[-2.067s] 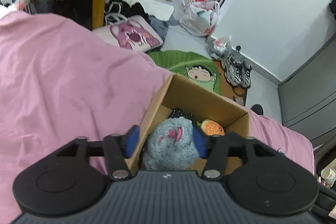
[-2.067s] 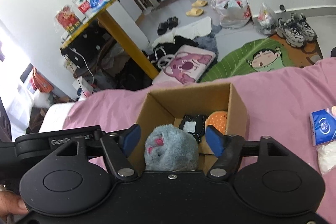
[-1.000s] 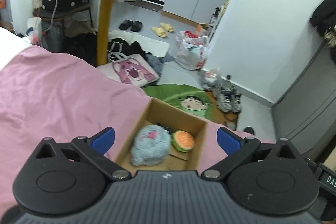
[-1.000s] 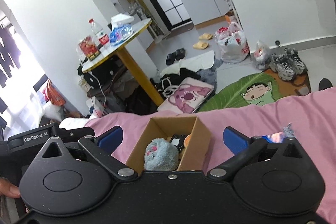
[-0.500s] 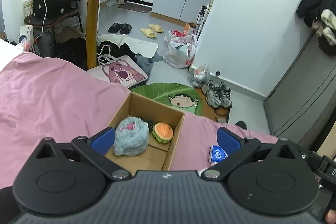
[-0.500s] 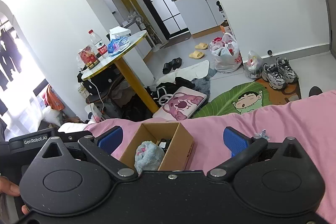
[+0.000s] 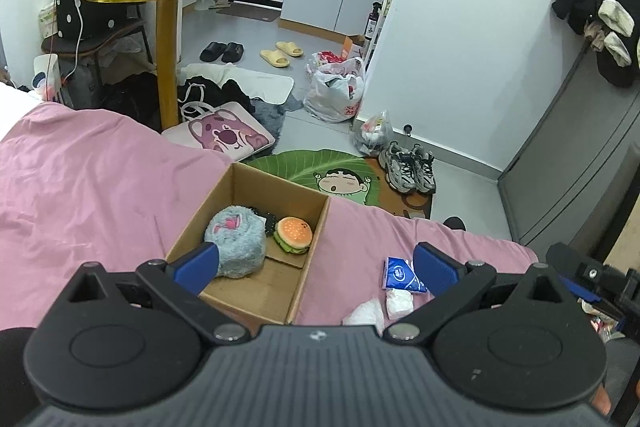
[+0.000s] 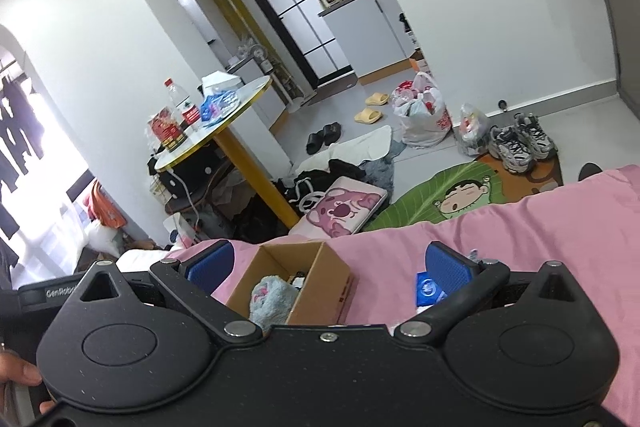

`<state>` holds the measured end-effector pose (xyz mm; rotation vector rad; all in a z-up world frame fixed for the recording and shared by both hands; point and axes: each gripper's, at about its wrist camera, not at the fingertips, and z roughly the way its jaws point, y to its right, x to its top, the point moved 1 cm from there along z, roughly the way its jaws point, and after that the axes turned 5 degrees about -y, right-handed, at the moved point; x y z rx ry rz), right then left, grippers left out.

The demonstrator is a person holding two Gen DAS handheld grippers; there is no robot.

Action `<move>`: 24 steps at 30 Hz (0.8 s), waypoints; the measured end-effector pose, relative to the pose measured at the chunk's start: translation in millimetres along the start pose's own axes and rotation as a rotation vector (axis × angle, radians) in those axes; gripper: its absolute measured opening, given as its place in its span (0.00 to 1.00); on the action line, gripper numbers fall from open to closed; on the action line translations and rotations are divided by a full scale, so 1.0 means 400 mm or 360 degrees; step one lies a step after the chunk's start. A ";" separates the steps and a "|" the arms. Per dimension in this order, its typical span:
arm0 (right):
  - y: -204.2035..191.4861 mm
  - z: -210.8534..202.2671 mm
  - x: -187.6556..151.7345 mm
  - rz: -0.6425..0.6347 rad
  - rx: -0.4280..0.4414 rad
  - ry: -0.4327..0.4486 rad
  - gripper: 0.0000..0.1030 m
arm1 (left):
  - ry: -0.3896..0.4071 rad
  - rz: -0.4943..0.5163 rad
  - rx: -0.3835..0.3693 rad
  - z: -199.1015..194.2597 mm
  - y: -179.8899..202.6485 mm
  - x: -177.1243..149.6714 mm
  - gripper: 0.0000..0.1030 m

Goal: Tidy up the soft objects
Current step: 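Move both tools toward the bags and tissue packs on the bed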

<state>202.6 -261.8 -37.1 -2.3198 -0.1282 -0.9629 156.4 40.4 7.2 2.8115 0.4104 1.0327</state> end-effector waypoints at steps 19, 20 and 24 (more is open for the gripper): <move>0.079 -0.013 -0.025 0.0038 -0.0090 -0.0086 1.00 | 0.0007 0.0077 -0.0070 0.052 0.080 -0.057 0.97; 0.084 -0.009 -0.026 0.0050 -0.0112 -0.0085 1.00 | -0.0006 0.0076 -0.0078 0.062 0.083 -0.063 0.97; 0.118 0.004 -0.031 0.0133 -0.0163 -0.0110 1.00 | -0.0055 0.0084 -0.0098 0.096 0.093 -0.079 0.96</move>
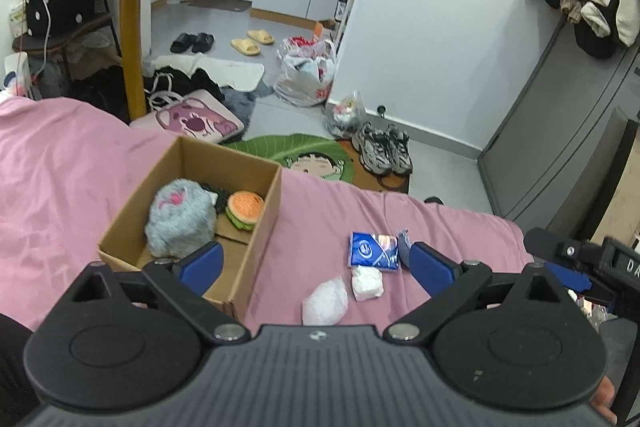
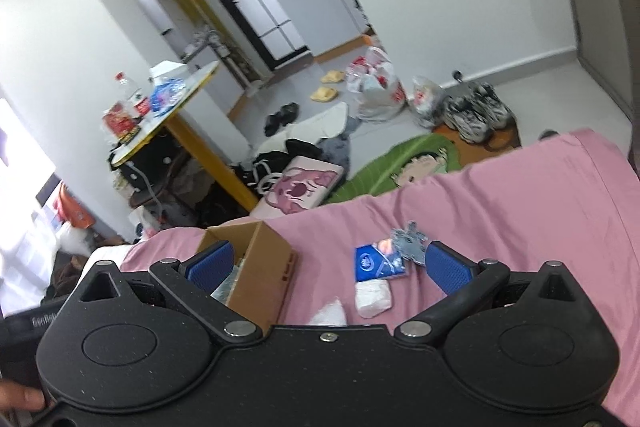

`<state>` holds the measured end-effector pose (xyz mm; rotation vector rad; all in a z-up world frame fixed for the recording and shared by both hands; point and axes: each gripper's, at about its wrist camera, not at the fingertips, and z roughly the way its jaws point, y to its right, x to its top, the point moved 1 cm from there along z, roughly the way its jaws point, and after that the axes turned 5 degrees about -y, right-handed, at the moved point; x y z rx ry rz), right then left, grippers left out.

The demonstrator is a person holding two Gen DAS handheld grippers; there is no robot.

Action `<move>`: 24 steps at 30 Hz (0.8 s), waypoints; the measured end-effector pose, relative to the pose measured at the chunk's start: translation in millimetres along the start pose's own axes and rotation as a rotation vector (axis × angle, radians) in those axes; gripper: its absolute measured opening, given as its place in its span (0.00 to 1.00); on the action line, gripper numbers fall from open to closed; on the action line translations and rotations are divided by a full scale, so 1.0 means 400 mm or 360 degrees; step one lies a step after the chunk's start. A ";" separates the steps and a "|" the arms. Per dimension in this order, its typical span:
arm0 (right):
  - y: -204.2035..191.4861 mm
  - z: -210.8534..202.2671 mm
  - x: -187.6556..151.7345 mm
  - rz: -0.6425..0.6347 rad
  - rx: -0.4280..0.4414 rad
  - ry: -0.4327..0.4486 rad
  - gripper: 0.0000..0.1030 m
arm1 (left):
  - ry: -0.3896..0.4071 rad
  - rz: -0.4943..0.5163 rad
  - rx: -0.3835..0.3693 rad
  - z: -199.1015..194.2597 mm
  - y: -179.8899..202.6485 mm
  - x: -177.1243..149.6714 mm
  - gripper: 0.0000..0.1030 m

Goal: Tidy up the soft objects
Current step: 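Move both tools toward the bags and tissue packs on the bed, then grasp the clear plastic bag with the left tool while the right tool grasps the white tissue pack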

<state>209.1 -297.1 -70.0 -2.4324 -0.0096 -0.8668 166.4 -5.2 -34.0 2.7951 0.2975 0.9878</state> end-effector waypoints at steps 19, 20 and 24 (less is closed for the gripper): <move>0.048 0.115 -0.013 0.0025 -0.0042 -0.0202 1.00 | -0.0277 0.0070 -0.0050 0.217 0.073 -0.045 0.84; 0.049 0.125 -0.013 0.0025 -0.0048 -0.0221 1.00 | -0.0302 0.0074 -0.0049 0.233 0.076 -0.051 0.82; 0.054 0.146 -0.013 0.0025 -0.0065 -0.0261 1.00 | -0.0363 0.0076 -0.0039 0.281 0.079 -0.067 0.79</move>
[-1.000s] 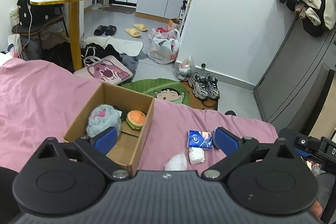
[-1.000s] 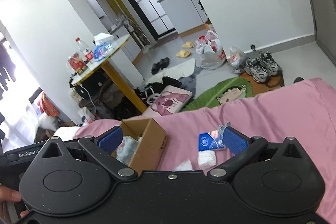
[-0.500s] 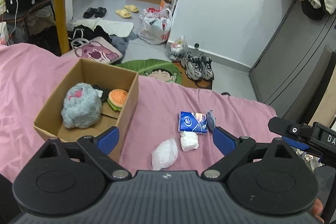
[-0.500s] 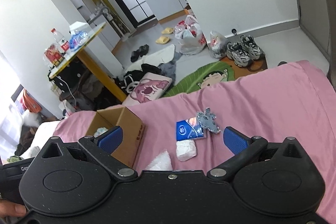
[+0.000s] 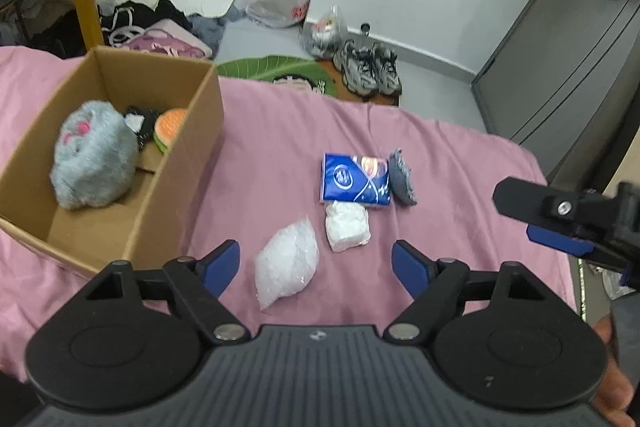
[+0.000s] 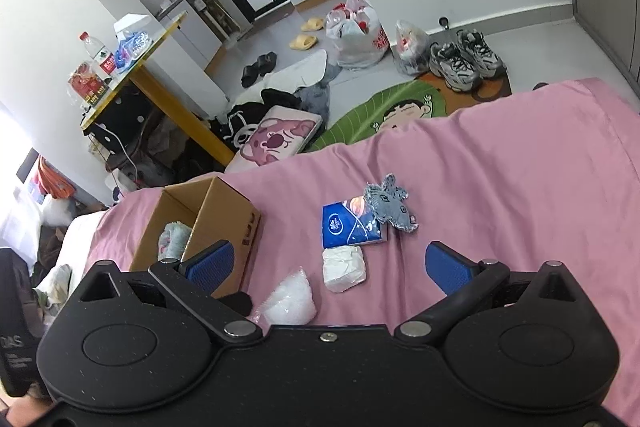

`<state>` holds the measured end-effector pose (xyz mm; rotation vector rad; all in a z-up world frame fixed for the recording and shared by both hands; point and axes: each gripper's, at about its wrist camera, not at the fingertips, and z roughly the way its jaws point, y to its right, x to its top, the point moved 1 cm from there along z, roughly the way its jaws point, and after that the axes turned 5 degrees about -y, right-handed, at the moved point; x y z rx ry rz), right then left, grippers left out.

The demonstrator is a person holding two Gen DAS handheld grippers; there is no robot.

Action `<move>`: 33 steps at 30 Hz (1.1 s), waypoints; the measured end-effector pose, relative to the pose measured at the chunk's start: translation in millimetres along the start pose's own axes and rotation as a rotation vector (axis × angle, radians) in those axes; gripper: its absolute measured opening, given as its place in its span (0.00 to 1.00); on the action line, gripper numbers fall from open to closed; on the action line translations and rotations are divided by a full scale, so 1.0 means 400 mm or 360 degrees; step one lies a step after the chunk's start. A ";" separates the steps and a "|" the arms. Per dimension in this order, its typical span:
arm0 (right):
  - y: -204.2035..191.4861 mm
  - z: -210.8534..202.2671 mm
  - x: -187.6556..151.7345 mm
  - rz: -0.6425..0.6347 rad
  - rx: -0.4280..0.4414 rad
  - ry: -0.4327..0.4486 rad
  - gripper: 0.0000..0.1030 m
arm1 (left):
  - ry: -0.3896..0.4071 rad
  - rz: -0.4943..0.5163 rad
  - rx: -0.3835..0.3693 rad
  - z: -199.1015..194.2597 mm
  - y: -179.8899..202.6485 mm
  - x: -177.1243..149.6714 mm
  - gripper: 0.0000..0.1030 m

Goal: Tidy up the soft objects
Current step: 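Grasp the clear plastic bag with the left tool while the right tool grasps the white tissue pack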

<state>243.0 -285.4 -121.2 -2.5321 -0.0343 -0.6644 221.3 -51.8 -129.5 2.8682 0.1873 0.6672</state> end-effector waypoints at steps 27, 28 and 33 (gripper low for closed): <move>0.019 0.166 0.047 0.0018 -0.0072 -0.0246 1.00 | -0.0269 0.0030 0.0143 0.219 -0.004 0.045 0.29; 0.018 0.172 0.048 0.0016 -0.0074 -0.0253 1.00 | -0.0269 0.0022 0.0130 0.217 -0.005 0.048 0.29; 0.003 0.193 0.043 -0.0007 -0.0067 -0.0297 0.99 | -0.0248 -0.0030 0.0067 0.202 -0.028 0.058 0.26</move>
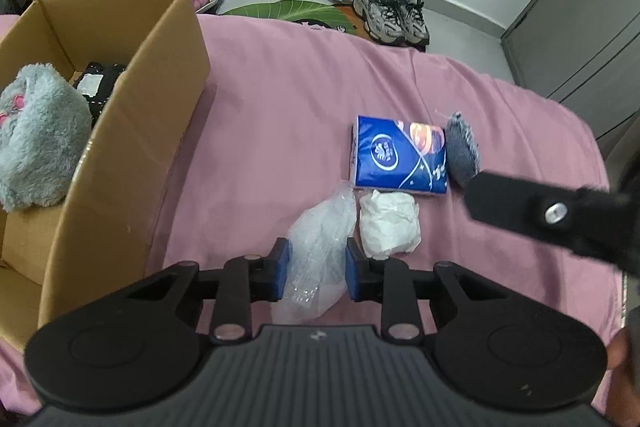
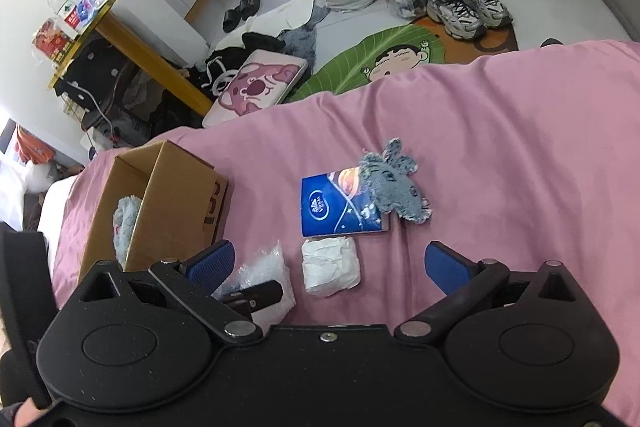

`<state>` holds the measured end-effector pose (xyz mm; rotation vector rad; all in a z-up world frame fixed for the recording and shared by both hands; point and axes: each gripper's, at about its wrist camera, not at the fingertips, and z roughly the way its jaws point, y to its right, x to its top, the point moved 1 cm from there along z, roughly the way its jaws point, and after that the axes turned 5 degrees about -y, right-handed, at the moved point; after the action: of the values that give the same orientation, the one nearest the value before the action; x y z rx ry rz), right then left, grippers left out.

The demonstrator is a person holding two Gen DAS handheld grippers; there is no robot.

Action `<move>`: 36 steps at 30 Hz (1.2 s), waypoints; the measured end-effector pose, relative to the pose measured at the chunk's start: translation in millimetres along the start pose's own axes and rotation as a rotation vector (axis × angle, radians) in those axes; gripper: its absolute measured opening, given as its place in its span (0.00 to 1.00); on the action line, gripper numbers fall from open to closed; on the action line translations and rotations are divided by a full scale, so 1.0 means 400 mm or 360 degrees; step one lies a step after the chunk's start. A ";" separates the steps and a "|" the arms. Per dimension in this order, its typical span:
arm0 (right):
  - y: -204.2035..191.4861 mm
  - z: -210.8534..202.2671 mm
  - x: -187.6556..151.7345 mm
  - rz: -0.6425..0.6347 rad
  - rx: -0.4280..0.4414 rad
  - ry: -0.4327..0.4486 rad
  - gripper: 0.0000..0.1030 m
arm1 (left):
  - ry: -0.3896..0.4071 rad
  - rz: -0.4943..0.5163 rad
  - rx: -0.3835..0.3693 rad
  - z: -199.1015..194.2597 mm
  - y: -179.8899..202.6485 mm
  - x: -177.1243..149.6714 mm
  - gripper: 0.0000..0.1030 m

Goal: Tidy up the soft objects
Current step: 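Grasp the clear plastic bag with the left tool while the right tool grasps the white tissue pack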

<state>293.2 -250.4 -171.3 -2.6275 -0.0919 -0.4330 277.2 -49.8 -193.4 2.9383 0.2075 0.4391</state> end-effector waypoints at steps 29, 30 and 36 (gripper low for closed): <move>-0.059 0.182 -0.013 -0.0084 -0.0209 -0.0357 0.42 | 0.0047 -0.0176 -0.0245 -0.126 -0.163 -0.026 0.26; -0.062 0.182 -0.017 -0.0097 -0.0236 -0.0363 0.41 | 0.0051 -0.0180 -0.0247 -0.132 -0.167 -0.029 0.26; -0.090 0.122 -0.027 -0.0134 -0.0207 -0.0267 0.41 | 0.0092 -0.0209 -0.0257 -0.167 -0.201 -0.049 0.26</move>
<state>292.0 -195.7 -199.5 -2.7926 -0.2371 -0.2532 229.4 34.9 -150.3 2.7370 0.3529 0.4972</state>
